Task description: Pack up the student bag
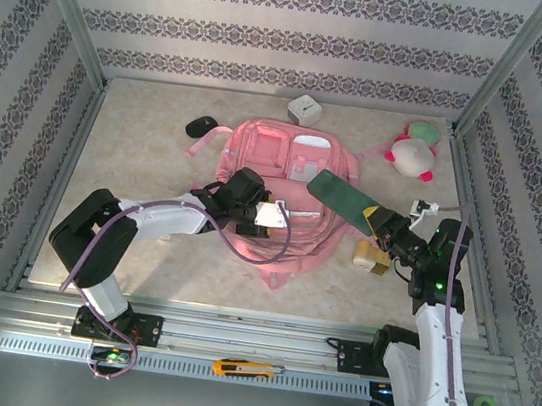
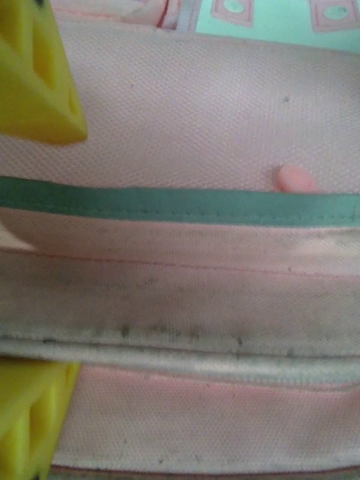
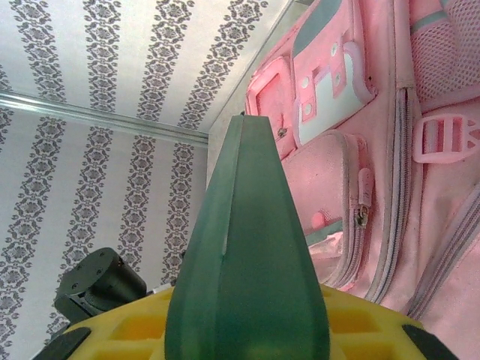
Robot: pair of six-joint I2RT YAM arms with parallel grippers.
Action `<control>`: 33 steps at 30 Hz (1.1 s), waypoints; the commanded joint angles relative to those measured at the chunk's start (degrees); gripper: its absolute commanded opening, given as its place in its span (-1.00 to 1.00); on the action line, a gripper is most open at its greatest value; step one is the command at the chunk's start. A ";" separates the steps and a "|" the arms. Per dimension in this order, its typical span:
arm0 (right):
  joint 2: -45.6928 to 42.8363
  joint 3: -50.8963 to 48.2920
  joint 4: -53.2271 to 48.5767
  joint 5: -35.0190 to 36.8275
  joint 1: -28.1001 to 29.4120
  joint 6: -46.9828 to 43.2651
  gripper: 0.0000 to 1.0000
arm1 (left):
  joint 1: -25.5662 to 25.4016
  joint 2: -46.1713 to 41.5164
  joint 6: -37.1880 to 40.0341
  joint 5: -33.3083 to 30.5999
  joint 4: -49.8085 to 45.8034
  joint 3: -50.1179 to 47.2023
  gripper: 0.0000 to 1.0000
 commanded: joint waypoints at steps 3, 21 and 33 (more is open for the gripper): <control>-1.90 -0.31 0.17 -0.91 -0.60 0.10 -0.53 | -0.51 0.15 -0.53 -2.52 6.99 -0.83 -0.39; -26.05 -1.89 -13.00 22.19 -1.41 9.70 -0.57 | -0.16 -14.00 -15.73 -8.83 -10.91 12.38 -1.00; -22.56 0.14 -21.69 10.62 -0.17 5.03 -0.59 | -0.07 -12.76 -26.31 -8.30 -17.29 21.89 -1.00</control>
